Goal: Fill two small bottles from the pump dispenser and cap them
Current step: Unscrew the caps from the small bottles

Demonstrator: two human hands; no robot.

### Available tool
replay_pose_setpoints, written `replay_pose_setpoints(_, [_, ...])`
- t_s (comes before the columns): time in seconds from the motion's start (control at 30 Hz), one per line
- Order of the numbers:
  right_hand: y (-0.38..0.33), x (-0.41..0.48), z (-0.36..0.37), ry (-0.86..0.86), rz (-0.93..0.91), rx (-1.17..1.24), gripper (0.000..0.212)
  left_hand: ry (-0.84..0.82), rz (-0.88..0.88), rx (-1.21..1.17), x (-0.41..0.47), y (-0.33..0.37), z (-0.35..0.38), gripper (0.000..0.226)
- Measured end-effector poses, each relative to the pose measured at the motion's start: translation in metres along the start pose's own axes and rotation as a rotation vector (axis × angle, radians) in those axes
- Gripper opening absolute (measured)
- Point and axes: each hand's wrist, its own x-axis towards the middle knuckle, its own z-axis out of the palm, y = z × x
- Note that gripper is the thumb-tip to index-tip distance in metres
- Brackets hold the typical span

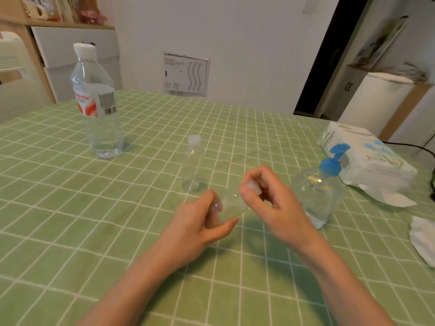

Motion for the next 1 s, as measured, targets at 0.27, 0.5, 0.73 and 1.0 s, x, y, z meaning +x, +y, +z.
replay_pose_setpoints(0.27, [0.004,0.006,-0.011,-0.010,0.106,0.029,0.023,0.047,-0.023,0.152,0.001,-0.005,-0.005,0.034])
replay_pose_setpoints(0.5, [-0.001,0.008,-0.013,-0.043,0.148,-0.007,0.048,0.043,-0.011,0.171,0.000,-0.006,-0.006,0.038])
replay_pose_setpoints(0.73, [-0.003,0.005,-0.016,-0.092,0.134,0.026,0.032,0.047,-0.012,0.165,-0.001,-0.006,-0.006,0.041])
replay_pose_setpoints(1.0, [-0.005,0.004,-0.018,-0.125,0.154,-0.037,0.031,0.037,-0.006,0.185,-0.001,-0.007,-0.006,0.035])
